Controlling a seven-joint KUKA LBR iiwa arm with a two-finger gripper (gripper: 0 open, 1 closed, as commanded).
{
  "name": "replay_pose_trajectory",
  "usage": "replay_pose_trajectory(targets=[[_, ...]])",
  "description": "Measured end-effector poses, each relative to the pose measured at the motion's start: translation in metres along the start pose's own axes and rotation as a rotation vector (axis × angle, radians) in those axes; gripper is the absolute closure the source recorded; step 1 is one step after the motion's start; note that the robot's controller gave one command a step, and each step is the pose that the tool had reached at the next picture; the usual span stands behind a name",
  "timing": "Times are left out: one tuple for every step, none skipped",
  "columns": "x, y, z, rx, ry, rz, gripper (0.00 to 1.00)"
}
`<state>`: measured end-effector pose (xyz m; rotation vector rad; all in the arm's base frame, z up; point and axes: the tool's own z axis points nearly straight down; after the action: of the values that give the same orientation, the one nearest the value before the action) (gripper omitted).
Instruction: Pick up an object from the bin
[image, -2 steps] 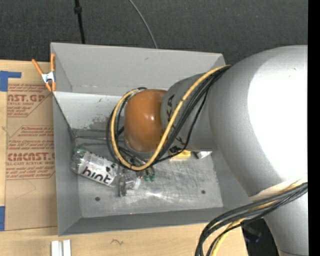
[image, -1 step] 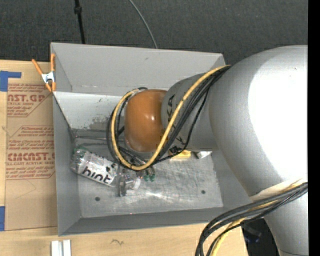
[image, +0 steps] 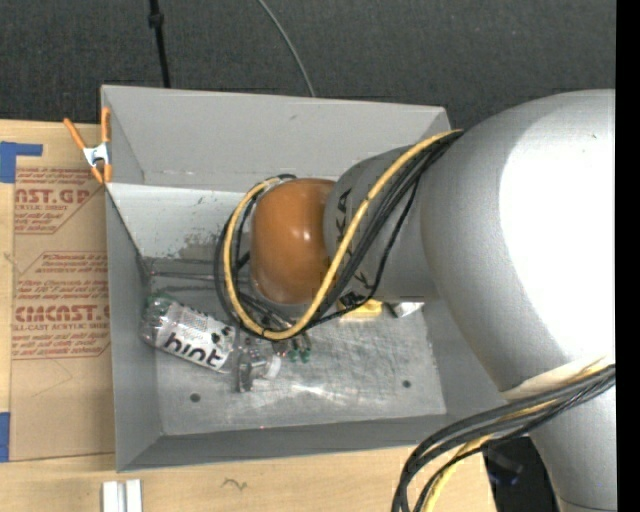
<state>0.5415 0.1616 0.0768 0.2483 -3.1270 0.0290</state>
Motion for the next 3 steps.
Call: replay_pose_trajectory(targets=[[0.001, 0.000, -0.005, -0.006, -0.003, 0.002, 1.00], [0.000, 0.001, -0.016, -0.012, -0.007, 0.001, 1.00], [0.000, 0.000, -0.021, -0.014, -0.010, 0.002, 1.00]])
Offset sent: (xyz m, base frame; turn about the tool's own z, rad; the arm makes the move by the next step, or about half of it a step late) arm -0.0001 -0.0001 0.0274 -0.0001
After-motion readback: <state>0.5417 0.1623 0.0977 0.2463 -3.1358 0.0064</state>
